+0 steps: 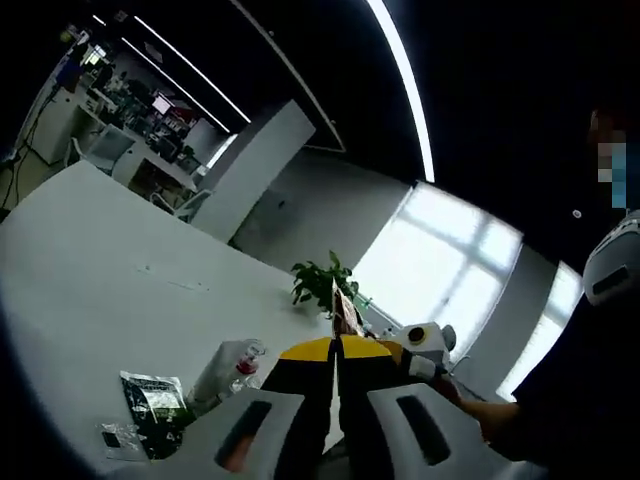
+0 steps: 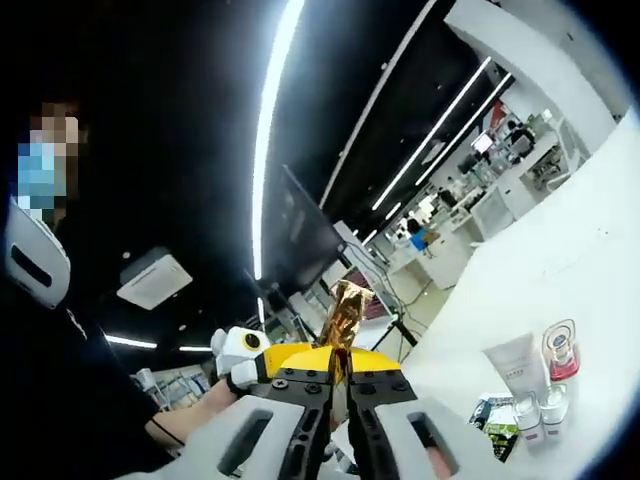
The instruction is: Arrange the skincare products in the storage area until every visible bottle or jar stands upright without overlapping.
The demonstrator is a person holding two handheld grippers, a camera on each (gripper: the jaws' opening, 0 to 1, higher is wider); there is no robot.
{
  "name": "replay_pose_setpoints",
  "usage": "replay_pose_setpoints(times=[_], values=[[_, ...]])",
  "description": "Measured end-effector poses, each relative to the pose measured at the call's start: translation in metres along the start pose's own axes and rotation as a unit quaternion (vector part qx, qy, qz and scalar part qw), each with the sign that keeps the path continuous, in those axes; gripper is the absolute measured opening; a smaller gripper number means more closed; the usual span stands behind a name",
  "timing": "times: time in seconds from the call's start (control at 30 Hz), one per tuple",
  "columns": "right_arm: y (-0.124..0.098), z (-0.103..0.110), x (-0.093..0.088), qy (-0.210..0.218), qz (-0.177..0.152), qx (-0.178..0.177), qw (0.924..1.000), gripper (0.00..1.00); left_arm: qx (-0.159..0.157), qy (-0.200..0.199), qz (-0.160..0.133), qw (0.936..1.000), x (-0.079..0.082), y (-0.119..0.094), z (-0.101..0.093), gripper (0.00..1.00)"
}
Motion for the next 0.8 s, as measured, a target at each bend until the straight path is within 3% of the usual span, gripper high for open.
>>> replay_pose_setpoints(times=[0.13,0.2,0.3,0.47,0.53,0.73,0.8], values=[[-0.001,0.0,-0.005,-0.001,0.02,-0.004,0.9998,0.0,0.015,0.019,0.02,0.9995,-0.01,-0.002,0.005,0.04],[-0.002,-0.003,-0.009,-0.001,0.028,-0.013,0.9995,0.0,0.008,0.009,0.035,0.9993,-0.016,-0.005,0.006,0.05],[-0.004,-0.004,-0.012,0.016,0.03,-0.012,0.9993,0.0,0.015,0.006,0.043,0.9989,-0.02,-0.01,0.014,0.21],[-0.005,-0.008,-0.02,0.02,0.05,-0.015,0.9984,0.0,0.002,-0.002,0.043,0.9991,-0.016,-0.014,0.016,0.18],[-0.004,-0.01,-0.027,0.03,0.061,-0.012,0.9976,0.0,-0.002,0.013,0.071,0.9974,-0.019,-0.012,0.018,0.18],[-0.001,-0.01,-0.041,0.048,0.085,0.0,0.9952,0.0,-0.025,-0.007,0.096,0.995,-0.023,-0.007,0.02,0.17],[-0.001,-0.01,-0.046,0.055,0.091,0.002,0.9943,0.0,-0.027,-0.006,0.108,0.9938,-0.026,-0.008,0.022,0.12]])
Point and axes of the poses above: the point that each gripper's makers call its tool centre point, and the gripper's own axes: y roughly forward along the fingers, z roughly to its left, x roughly out of its top, the point moved 6 cm from there along -y, roughly backward along the fingers, and after that the axes turned 4 degrees about x, right-handed, at the moved point
